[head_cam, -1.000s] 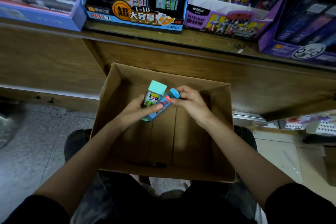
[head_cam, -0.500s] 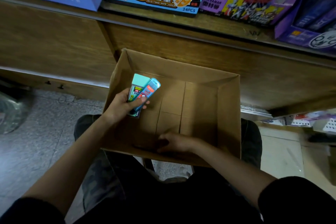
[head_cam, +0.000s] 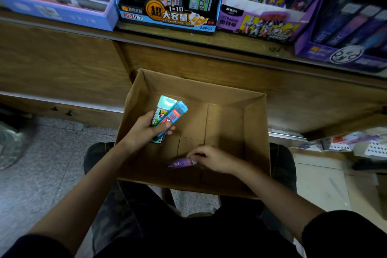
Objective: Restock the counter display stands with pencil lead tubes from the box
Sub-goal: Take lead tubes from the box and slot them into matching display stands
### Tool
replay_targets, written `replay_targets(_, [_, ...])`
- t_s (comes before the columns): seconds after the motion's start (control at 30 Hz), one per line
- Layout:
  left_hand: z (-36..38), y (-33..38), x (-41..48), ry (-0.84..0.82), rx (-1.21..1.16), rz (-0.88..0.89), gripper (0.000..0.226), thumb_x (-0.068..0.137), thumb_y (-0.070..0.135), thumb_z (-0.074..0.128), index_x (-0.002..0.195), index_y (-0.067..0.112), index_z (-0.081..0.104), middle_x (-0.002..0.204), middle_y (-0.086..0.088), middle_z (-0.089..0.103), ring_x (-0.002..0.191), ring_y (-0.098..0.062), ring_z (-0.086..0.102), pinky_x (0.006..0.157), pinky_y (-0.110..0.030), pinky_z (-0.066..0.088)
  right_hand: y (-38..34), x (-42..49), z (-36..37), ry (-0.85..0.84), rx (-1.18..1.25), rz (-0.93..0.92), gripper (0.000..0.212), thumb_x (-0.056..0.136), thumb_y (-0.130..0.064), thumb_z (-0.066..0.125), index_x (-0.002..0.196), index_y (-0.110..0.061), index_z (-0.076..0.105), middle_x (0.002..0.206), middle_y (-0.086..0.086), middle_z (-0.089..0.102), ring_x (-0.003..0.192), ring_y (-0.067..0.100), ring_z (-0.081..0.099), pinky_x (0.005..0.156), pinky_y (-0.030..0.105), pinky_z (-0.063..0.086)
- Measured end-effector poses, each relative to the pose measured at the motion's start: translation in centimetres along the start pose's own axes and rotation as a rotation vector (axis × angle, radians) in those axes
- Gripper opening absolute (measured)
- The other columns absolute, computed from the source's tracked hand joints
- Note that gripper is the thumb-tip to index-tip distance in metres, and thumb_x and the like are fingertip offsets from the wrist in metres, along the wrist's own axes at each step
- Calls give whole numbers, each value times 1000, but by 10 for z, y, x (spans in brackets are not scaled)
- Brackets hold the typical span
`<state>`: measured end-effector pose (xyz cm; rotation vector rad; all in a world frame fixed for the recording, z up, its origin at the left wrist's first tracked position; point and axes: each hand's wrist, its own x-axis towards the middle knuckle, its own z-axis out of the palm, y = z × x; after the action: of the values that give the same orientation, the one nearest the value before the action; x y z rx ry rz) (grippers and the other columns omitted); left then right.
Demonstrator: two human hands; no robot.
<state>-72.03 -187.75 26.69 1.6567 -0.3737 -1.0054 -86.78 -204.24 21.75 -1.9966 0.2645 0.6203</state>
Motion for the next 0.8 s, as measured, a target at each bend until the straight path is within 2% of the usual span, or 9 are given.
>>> replay_targets(0.07, [4, 6, -1, -24, -2, 0, 23, 90, 9, 56, 113, 11, 53, 99, -8, 69, 79, -5, 70, 67, -14, 53, -7, -11, -21, 120, 68, -46, 19, 92, -10, 56, 107, -4, 66, 96, 3, 65, 75, -3, 53, 69, 8, 41])
replay_targets(0.13, [10, 13, -4, -54, -1, -5, 25, 91, 12, 55, 116, 12, 52, 102, -7, 69, 85, -9, 70, 73, -17, 54, -15, -25, -43, 264, 176, -74, 10, 85, -10, 65, 96, -11, 66, 87, 0, 65, 70, 2, 56, 68, 13, 44])
replay_targets(0.27, [30, 31, -11, -82, -10, 26, 29, 92, 15, 53, 120, 10, 51, 106, -11, 68, 93, -18, 67, 81, -29, 53, -36, -57, -80, 501, 360, -136, 18, 78, -8, 72, 84, -20, 60, 73, -7, 65, 59, 0, 58, 58, 14, 47])
replay_targets(0.47, [66, 62, -19, -52, 65, 117, 24, 92, 23, 54, 116, 21, 51, 111, 0, 64, 98, -11, 63, 80, -23, 52, -67, -91, -115, 705, 468, -279, 15, 78, -2, 71, 75, -15, 63, 55, -7, 63, 51, 2, 55, 52, 14, 46])
replay_targets(0.57, [83, 79, -20, -79, 28, 171, 24, 89, 25, 56, 113, 23, 51, 108, 1, 66, 95, -10, 65, 75, -17, 54, -75, -106, -131, 775, 499, -329, 12, 79, -2, 70, 79, -11, 63, 58, -6, 64, 53, 2, 55, 53, 14, 46])
replay_targets(0.67, [98, 96, -20, -118, 7, 220, 38, 81, 34, 59, 116, 21, 52, 107, -2, 68, 97, -15, 67, 78, -23, 55, -79, -120, -147, 822, 539, -352, 10, 83, -6, 67, 89, -12, 63, 67, -5, 68, 60, 3, 58, 57, 17, 47])
replay_targets(0.8, [114, 123, -14, -145, -35, 292, 43, 77, 39, 61, 116, 26, 53, 107, 0, 70, 95, -12, 68, 72, -21, 54, -84, -147, -171, 806, 557, -416, 8, 88, -15, 61, 92, -20, 67, 74, -5, 67, 70, 6, 60, 63, 19, 48])
